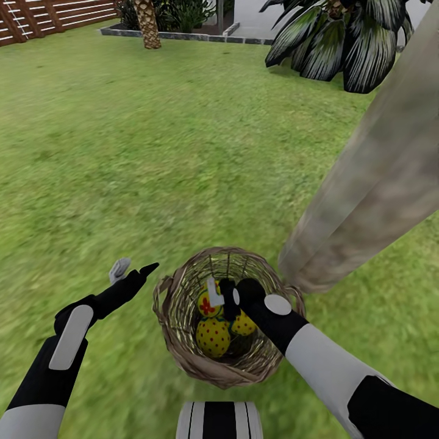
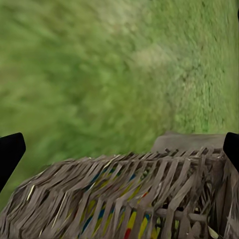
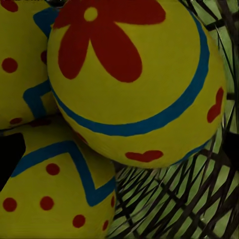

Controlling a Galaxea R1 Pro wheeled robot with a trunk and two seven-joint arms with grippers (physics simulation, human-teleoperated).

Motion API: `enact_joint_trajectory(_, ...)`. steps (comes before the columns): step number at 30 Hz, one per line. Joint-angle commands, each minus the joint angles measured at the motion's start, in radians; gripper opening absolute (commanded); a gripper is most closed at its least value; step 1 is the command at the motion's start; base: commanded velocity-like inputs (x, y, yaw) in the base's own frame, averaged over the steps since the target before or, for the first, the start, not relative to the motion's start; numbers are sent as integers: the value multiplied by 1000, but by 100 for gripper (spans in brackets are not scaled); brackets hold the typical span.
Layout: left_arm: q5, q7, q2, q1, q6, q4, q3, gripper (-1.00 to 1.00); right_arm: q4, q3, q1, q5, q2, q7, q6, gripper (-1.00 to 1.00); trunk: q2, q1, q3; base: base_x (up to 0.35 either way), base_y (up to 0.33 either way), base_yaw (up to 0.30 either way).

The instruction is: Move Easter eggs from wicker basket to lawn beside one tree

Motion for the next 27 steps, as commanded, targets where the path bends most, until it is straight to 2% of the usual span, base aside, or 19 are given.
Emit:
enact_joint_trajectory(1, 0, -4, 0, 0, 6, 0, 2, 100, -1, 2, -1, 4, 0, 4, 5, 100, 0, 0, -1, 4, -5, 0)
enact_joint_trajectory(6, 1, -4, 0, -1, 6, 0, 2, 100, -2, 2, -12, 5, 5, 4, 7, 100, 0, 0, -1, 1, -1, 0)
enact_joint_trajectory(11, 0, -4, 0, -1, 6, 0, 1, 100, 0, 2, -36, 25, 7, -3, 7, 100, 0, 0, -1, 0, 0, 0)
enact_joint_trajectory(19, -1, -4, -2, -1, 4, 1, 0, 100, 18, 2, -77, 25, 9, -5, 7, 100, 0, 0, -1, 0, 0, 0)
enact_joint_trajectory(24, -1, -4, -2, -1, 4, 1, 0, 100, 20, -2, -80, 20, 11, -2, 9, 100, -1, 2, -20, 0, 0, 0)
enact_joint_trajectory(27, -1, -4, -2, 0, 3, 1, 0, 100, 16, -3, -79, 18, 11, -3, 9, 100, -1, 2, -20, 0, 0, 0)
